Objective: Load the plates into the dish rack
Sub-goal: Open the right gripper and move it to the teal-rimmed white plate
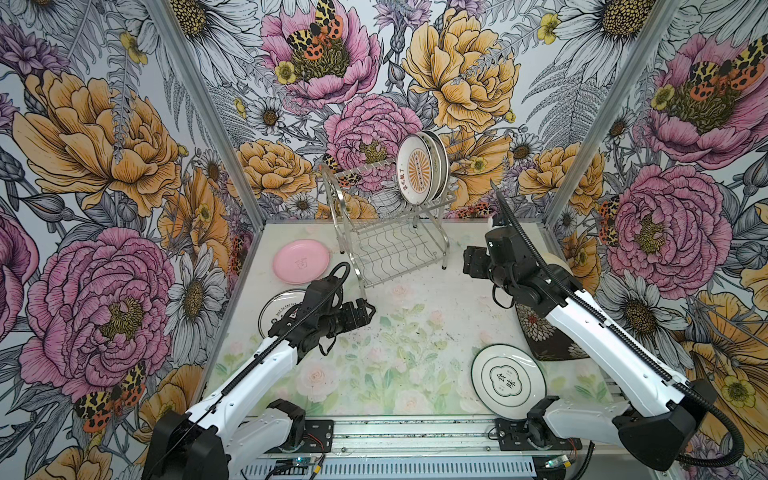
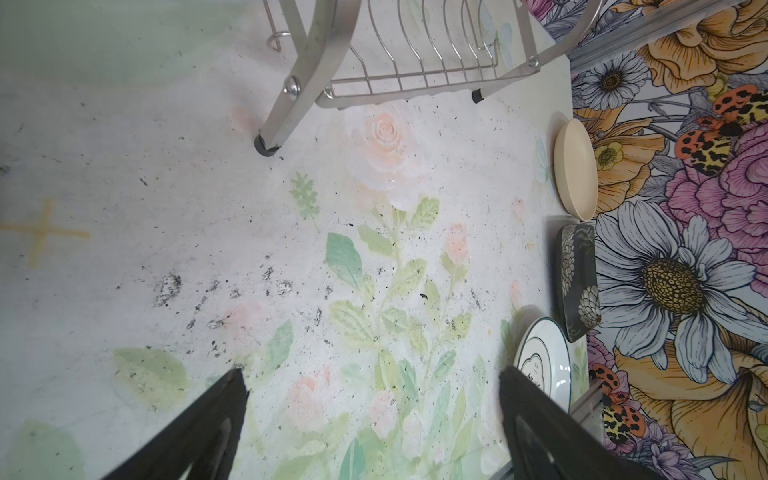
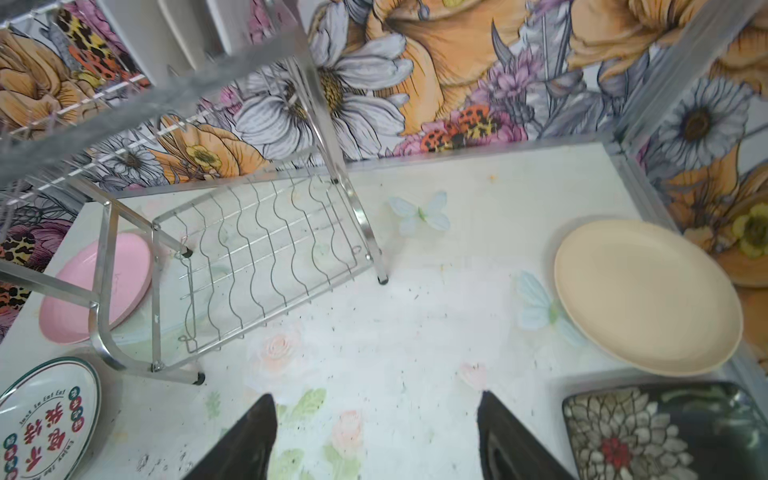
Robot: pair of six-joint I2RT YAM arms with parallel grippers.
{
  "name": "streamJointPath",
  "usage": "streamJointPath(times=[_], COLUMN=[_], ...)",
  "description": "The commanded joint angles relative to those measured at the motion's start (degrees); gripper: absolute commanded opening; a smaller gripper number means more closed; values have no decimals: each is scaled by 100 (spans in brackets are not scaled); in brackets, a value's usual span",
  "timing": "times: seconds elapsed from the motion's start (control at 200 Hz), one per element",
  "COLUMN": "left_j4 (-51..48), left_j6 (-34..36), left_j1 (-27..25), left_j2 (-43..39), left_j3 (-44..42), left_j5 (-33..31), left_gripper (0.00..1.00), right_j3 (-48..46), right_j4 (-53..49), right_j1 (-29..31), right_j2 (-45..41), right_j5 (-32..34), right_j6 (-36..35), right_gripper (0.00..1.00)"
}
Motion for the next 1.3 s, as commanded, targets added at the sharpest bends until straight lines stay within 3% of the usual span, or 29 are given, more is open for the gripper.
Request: streamJointPath(times=[0.0,0.135,0.37,0.58,0.716,0.976,1.296], left_j4=[-12,21,73,261,490,548,607], left_j6=[247,345,483,469,393,563,599], left_j1=[-43,-125,-229,-233,-290,-365,-368], left_j2=[13,129,254,338,485,936,1078], left_j3=[159,150,36,-59,-44,197,152], left_j5=[281,332,648,753,773,911,1006], left_gripper=[95,95,96,96,96,96,96], right_j3=[-716,-1734,-2436,-3312,-3582,-4142,-4348], right_j4=[-296,-409,-1140,-1375,-1572,-1611,-1552], right_j1=[-269,-661,-1228,-2276,-2914,-3999,-5140], right_j2=[-523,-1133,-1469,-2051,-2251,-2536,-2642], right_j5=[-515,-758,-795,-1094,-1144,-1618,-2038], right_j6=[1173,1729,2186,2568,2548,2520,1822], right_gripper=[79,81,86,92,99,99,99])
